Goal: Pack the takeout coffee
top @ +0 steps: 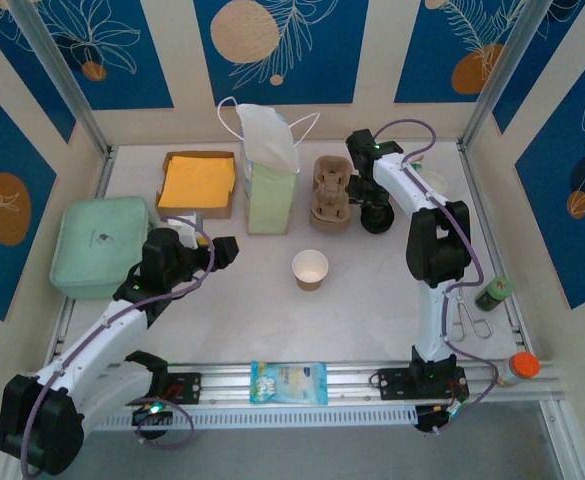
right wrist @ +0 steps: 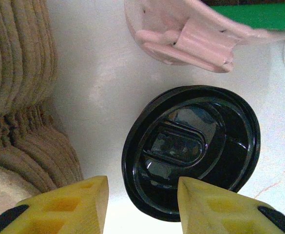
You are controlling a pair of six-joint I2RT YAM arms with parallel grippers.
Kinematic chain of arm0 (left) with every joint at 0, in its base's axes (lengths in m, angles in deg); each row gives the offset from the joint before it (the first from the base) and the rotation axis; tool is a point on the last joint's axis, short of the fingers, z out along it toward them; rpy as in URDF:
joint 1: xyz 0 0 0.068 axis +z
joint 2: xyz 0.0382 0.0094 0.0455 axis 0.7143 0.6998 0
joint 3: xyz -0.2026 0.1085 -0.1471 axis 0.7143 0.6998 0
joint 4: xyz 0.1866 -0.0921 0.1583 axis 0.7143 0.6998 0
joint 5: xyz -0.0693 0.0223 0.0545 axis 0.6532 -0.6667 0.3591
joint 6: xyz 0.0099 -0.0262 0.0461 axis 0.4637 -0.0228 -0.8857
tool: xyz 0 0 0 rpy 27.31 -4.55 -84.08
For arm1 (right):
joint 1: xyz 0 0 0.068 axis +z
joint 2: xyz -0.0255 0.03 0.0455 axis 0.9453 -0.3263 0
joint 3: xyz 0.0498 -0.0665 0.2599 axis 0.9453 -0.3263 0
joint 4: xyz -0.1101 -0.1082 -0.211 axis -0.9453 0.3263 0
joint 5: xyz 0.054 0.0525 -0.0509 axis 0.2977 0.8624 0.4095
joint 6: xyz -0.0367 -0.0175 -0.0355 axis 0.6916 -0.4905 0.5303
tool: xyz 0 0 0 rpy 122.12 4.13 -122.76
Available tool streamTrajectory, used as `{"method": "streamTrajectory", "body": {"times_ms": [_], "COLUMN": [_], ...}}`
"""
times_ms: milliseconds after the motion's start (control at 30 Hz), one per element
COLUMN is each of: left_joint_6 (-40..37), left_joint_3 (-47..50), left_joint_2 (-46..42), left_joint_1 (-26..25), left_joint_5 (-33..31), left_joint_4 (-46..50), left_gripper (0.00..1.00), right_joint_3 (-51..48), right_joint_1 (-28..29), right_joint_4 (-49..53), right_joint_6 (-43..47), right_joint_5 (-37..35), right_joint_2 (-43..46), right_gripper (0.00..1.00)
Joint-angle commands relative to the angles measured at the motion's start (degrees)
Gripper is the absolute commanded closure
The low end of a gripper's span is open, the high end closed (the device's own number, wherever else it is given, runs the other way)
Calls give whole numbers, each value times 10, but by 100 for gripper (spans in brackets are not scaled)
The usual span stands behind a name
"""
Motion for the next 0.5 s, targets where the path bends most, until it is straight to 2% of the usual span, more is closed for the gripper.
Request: {"method": "streamTrajectory", "body": {"times_ms": [0,467], "left_joint_6": [-13,-14], "left_joint_3": [0,3], "left_joint_2": [-10,-10], "left_joint_1": [-6,-5], "left_joint_5": [-8,-10], "left_joint_4": [9,7], "left_gripper": [14,14], "right_joint_3": [11,3], "right_joint_1": [-3,-3], "right_joint_4": [6,-5], "right_joint_6": [-9,-21], "right_joint_5": [-11,-19], "right_joint_2": [-14,-30], "right_gripper": [57,60]}}
